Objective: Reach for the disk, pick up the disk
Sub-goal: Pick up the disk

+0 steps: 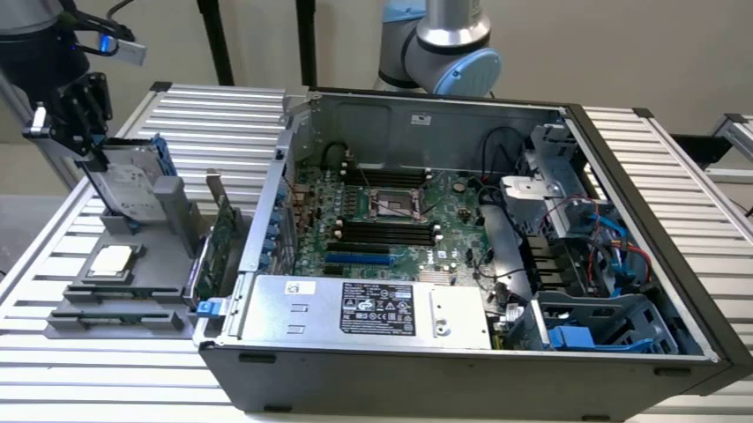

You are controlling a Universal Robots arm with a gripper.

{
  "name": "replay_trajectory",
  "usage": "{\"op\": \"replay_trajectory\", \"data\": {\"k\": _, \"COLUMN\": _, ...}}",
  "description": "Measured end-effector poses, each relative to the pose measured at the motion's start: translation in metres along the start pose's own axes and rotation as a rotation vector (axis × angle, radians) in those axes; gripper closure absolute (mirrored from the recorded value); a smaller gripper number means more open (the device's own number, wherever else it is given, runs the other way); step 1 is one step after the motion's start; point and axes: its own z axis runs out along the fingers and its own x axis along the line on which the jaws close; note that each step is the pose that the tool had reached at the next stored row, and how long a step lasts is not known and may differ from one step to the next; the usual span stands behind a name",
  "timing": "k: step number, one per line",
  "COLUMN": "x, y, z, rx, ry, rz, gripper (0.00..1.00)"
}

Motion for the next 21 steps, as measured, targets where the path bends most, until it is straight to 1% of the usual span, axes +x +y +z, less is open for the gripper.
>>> {"op": "replay_trajectory", "data": {"k": 2, "x": 0.0, "y": 0.0, "z": -0.0055, "rx": 0.0, "ry": 0.0, "rz": 0.0, "gripper": 0.67}}
{"op": "replay_trajectory", "data": {"k": 4, "x": 0.0, "y": 0.0001, "z": -0.0133, "rx": 0.0001, "ry": 0.0, "rz": 0.0, "gripper": 0.67}}
{"op": "replay_trajectory", "data": {"k": 15, "x": 0.0, "y": -0.0005, "z": -0.0636, "rx": 0.0, "ry": 0.0, "rz": 0.0, "gripper": 0.67}}
{"op": "replay_trajectory", "data": {"k": 21, "x": 0.0, "y": -0.0042, "z": -0.0907, "rx": 0.0, "ry": -0.0001, "rz": -0.001, "gripper": 0.67}}
